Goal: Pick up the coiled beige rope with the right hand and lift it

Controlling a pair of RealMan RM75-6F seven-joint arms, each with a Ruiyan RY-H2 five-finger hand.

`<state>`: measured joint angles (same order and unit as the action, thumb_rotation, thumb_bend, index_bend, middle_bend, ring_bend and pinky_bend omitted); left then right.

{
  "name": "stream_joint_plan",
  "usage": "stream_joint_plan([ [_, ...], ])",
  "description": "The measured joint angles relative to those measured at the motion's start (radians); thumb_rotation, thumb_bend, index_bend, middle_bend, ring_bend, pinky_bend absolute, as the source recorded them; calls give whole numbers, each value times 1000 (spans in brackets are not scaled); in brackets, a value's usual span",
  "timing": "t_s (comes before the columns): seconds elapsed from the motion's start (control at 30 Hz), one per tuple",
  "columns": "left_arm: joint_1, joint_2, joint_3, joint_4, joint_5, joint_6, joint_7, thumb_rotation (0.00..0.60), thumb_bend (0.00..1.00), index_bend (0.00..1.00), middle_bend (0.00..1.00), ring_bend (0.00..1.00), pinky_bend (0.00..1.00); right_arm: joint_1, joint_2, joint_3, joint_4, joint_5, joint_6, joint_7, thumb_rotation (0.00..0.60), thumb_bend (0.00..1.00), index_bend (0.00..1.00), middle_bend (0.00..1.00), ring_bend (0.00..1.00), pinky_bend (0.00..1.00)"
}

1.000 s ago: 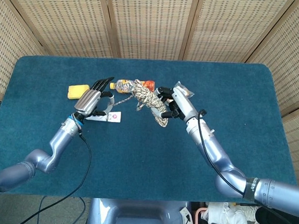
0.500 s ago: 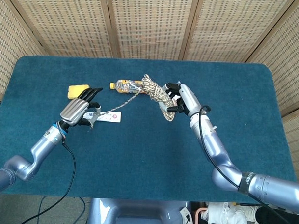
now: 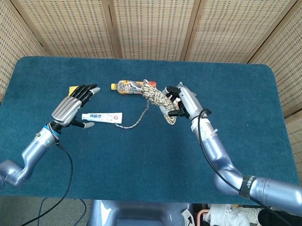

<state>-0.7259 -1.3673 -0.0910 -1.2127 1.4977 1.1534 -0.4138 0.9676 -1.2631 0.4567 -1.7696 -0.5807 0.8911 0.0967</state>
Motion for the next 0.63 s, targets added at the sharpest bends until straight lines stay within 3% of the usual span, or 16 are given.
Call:
stream_joint_plan([
  [0.27,161,193,-19,-289,-137,139,280,600,0,0,0,0,0,-12,-11,-52,2,-109,28,-61,600,1000,617,730,627,940],
  [0.5,376,354,-4,-607,-343,299,488,600,0,0,0,0,0,-27,-35,-141,24,-332,86,-172,600,1000,617,730,627,940],
  [0.63,450,398,20,-661,-379,344,533,600,0,0,0,0,0,-39,-51,-174,17,-413,110,-204,600,1000,617,730,627,940],
])
